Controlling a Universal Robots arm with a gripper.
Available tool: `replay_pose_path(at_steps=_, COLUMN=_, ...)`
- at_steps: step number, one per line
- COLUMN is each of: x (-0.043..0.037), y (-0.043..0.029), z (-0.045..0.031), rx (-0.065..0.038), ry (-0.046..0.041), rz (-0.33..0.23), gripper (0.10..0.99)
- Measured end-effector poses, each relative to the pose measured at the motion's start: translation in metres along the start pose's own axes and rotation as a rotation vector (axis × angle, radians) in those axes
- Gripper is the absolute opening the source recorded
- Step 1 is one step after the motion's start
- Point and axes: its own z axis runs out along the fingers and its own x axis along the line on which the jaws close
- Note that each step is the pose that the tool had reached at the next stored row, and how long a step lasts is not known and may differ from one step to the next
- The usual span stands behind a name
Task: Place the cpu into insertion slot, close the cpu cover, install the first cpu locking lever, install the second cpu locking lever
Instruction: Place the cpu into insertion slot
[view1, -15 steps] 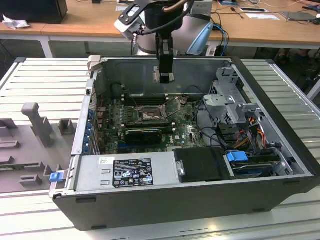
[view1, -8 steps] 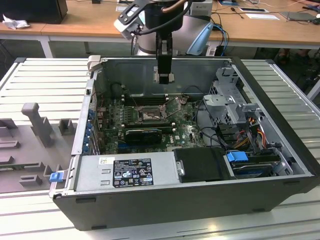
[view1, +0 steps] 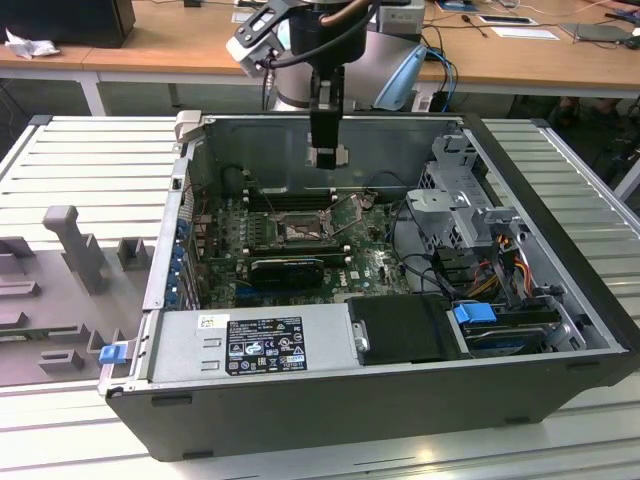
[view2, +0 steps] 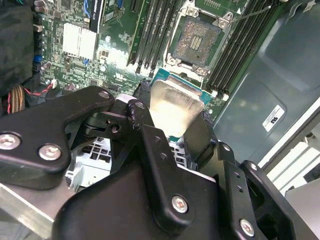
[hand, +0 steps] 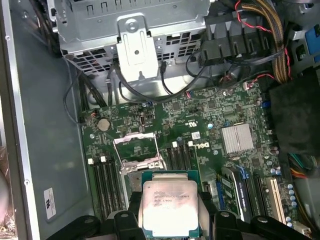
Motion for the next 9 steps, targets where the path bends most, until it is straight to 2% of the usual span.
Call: replay_pose_path(at_steps=9, x=0.0000, y=-0.0001, z=0.0009, rx=-0.001, ry=-0.0045, rz=0.052, gripper=0.525)
